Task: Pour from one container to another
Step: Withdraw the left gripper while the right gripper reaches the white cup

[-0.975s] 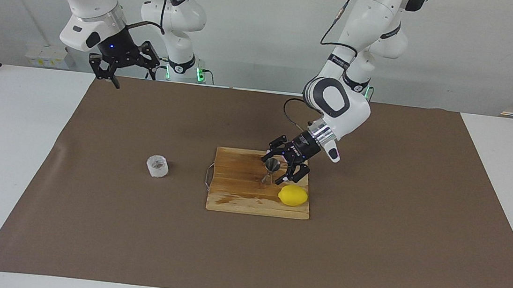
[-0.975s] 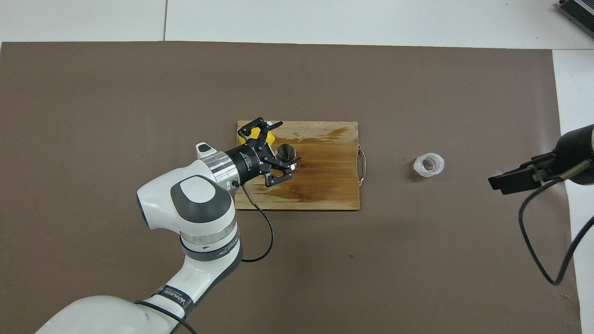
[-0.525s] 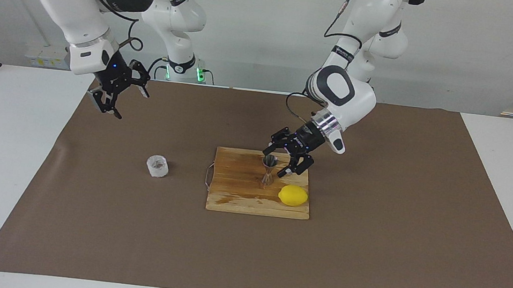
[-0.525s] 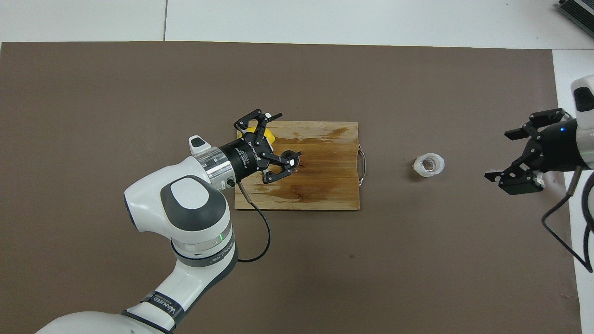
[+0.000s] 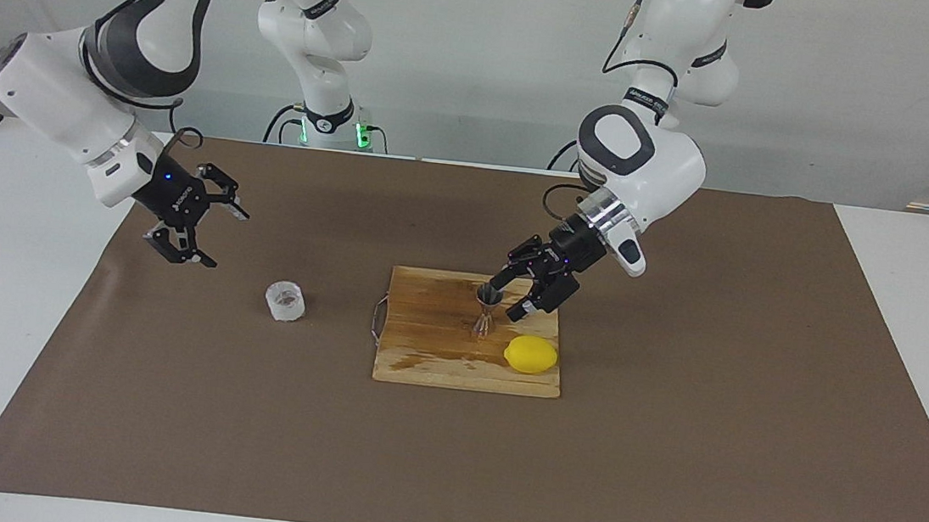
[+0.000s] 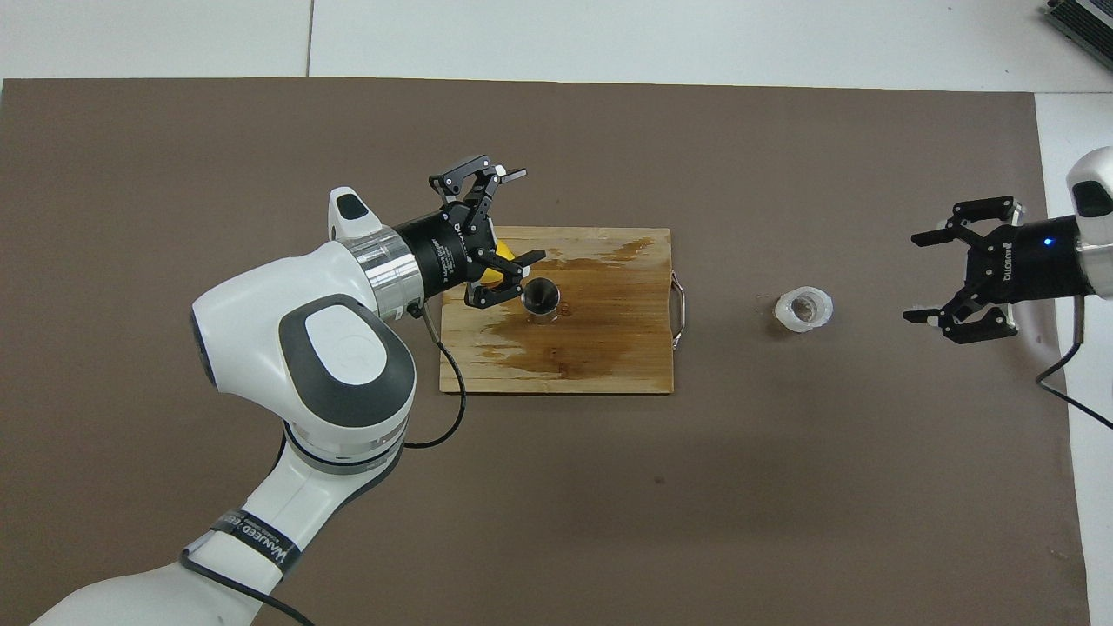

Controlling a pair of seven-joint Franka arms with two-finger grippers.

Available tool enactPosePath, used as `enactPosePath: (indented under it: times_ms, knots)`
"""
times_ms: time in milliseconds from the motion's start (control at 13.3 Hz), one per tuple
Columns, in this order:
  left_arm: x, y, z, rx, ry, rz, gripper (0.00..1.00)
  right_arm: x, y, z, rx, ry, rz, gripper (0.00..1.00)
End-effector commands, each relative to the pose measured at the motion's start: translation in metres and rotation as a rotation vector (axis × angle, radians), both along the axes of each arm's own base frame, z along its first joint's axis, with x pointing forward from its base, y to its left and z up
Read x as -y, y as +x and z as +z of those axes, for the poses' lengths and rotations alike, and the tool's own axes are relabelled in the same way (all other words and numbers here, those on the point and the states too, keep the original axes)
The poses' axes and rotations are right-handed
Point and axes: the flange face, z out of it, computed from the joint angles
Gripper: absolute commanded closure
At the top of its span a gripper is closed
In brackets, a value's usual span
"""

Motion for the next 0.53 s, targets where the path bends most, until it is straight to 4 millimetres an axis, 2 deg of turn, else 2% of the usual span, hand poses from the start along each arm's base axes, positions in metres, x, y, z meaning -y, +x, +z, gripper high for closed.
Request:
enactPosePath:
  times_ms: [0, 300, 375, 450]
  knots:
    - [-0.010, 0.015, 0.015, 0.126, 0.166, -0.086, 0.00, 0.006, 0.008, -0.034, 0.030, 0.108, 0.044, 0.00]
    - [-0.030, 0.031, 0.025, 0.254, 0.405, -0.228, 0.00, 0.010, 0.013, -0.073, 0.051, 0.187, 0.085, 0.00]
    - [-0.044, 0.040, 0.031, 0.277, 0.456, -0.249, 0.00, 0.014, 0.013, -0.088, 0.047, 0.217, 0.098, 0.00]
    - [-0.055, 0.046, 0.034, 0.304, 0.521, -0.310, 0.00, 0.017, 0.011, -0.114, 0.037, 0.282, 0.115, 0.00]
